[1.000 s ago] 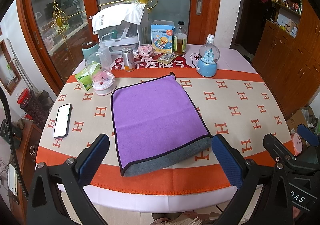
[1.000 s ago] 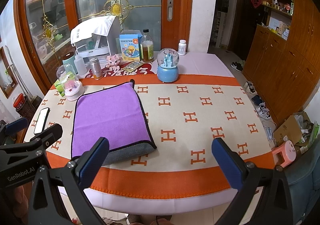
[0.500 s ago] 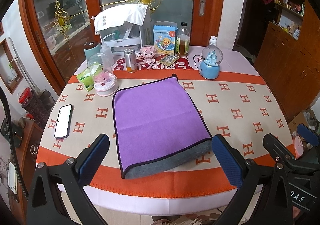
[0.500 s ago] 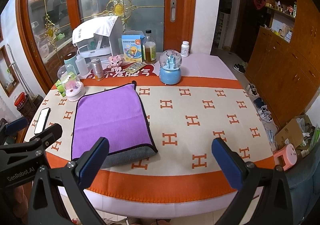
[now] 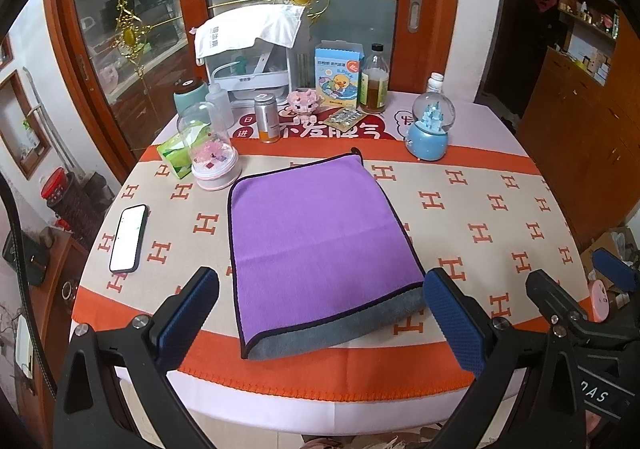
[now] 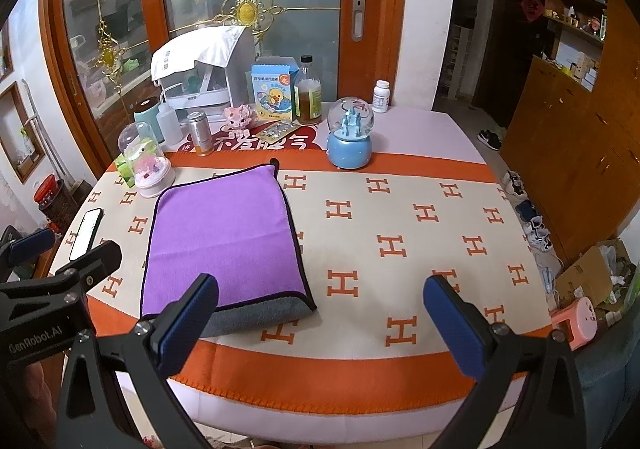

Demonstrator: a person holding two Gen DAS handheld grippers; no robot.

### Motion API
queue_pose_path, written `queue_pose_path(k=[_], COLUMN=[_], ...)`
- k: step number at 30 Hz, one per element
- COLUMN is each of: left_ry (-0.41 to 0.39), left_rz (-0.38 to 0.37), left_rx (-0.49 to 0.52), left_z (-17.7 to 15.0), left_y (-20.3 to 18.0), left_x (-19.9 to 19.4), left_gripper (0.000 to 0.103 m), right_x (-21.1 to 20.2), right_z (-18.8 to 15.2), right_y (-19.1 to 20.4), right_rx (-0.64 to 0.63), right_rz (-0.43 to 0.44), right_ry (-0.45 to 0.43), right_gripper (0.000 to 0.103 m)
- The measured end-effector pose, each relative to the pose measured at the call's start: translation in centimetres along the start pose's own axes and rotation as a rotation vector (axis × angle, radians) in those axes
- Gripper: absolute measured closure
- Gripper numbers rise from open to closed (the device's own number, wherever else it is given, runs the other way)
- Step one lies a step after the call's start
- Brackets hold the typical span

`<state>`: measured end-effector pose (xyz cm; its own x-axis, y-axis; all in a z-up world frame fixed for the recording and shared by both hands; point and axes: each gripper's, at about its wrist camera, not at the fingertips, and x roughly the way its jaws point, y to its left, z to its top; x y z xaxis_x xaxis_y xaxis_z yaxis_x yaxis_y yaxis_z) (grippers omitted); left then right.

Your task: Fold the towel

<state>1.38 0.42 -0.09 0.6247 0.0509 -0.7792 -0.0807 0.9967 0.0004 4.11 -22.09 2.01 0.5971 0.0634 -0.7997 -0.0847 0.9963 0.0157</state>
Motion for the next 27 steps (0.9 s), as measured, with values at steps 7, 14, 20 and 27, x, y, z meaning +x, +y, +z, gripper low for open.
queue_pose_path(k=[7, 14, 20, 27], left_ry=[0.002, 0.056, 0.152, 0.197], left_rz=[0.050, 0.146, 0.190, 0.172], left_rx=[-0.062, -0.158, -0.224, -0.236], left_z=[0.1, -1.6, -4.6, -6.8], left_y=[1.0, 2.8, 4.8, 7.4], left_x=[1.1, 3.7, 7.0, 9.3], left_gripper=[0.001, 0.001, 0.001, 0.001], right_x=[1.5, 5.1, 8.3, 11.3], right_z=[0.6, 0.9, 0.1, -0.8], right_y=[-1.1, -2.4, -2.1, -0.3], right_rx=[-0.035, -0.113, -0.183, -0.258], right_rz=[0.024, 0.069, 0.106, 0.146], right_ry=[-0.001, 0.027, 0.066, 0.113], right_gripper=[0.001, 0.001, 0.003, 0.008])
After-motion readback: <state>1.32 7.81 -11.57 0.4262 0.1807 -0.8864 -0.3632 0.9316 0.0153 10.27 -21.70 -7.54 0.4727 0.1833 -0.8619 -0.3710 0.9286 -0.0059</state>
